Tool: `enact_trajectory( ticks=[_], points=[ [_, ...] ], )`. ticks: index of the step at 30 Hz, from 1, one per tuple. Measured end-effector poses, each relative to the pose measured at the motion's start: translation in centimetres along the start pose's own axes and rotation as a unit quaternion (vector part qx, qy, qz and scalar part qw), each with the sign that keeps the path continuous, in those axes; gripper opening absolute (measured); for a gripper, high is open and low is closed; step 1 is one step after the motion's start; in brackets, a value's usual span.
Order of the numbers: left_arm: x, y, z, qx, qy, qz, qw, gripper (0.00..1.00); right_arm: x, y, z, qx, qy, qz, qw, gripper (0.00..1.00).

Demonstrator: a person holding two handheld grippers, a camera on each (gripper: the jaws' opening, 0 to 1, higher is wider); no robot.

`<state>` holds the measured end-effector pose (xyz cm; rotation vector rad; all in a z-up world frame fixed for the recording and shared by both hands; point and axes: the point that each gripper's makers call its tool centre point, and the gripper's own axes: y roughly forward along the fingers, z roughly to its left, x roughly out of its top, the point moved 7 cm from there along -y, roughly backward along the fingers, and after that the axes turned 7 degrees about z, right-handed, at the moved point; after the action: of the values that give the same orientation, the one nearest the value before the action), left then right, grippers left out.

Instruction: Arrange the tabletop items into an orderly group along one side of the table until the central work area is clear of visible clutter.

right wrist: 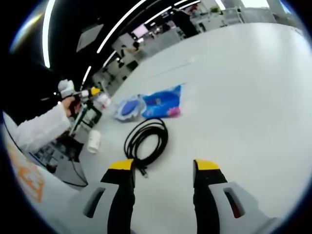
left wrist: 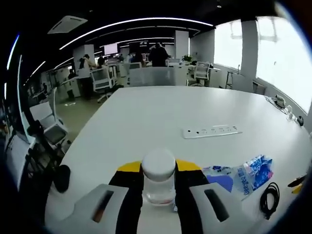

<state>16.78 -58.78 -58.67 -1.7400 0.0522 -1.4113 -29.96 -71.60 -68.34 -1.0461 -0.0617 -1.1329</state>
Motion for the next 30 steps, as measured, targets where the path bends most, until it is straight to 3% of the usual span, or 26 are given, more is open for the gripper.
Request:
enact_trajectory(
  ticks=[5, 15, 20, 22, 26, 29, 30],
  points=[
    [0.3, -0.5, 1.2, 0.005, -0.015, -0.008, 0.9998, 0.21, 0.1, -0.1, -0.1, -0.002, 0.006, -0.009, 0.9999, 0.44],
    [2.0, -1.5, 3.8, 0.011, 0.0, -0.021, 0.9997, 0.21, -0.1, 0.0, -0.1, 0.001, 0.017, -0.012, 0.9998, 0.43],
    [2.0, -1.2, 5.3, 0.016, 0.004, -0.017, 0.9997, 0.21, 0.0, 0.0, -0.3, -0.002, 0.018, -0.014, 0.9997, 0.43],
    [1.7, -1.3, 4.9, 0.013, -0.004, -0.018, 0.9998, 0.21, 0.1, 0.1, -0.2, -0.001, 0.02, -0.014, 0.9997, 0.42],
    [1.1, -0.1, 6.7, 0.011, -0.027, -0.012, 0.9995, 0.21, -0.2, 0.3, -0.1, 0.002, 0.022, -0.009, 0.9997, 0.42],
    [0.9, 0.3, 6.8, 0.01, -0.026, -0.008, 0.9996, 0.21, -0.3, 0.4, 0.0, 0.003, 0.023, -0.005, 0.9997, 0.42],
    [1.1, 0.4, 6.9, 0.009, -0.027, -0.018, 0.9994, 0.21, -0.3, 0.4, 0.0, 0.004, 0.023, -0.004, 0.9997, 0.42]
  ],
)
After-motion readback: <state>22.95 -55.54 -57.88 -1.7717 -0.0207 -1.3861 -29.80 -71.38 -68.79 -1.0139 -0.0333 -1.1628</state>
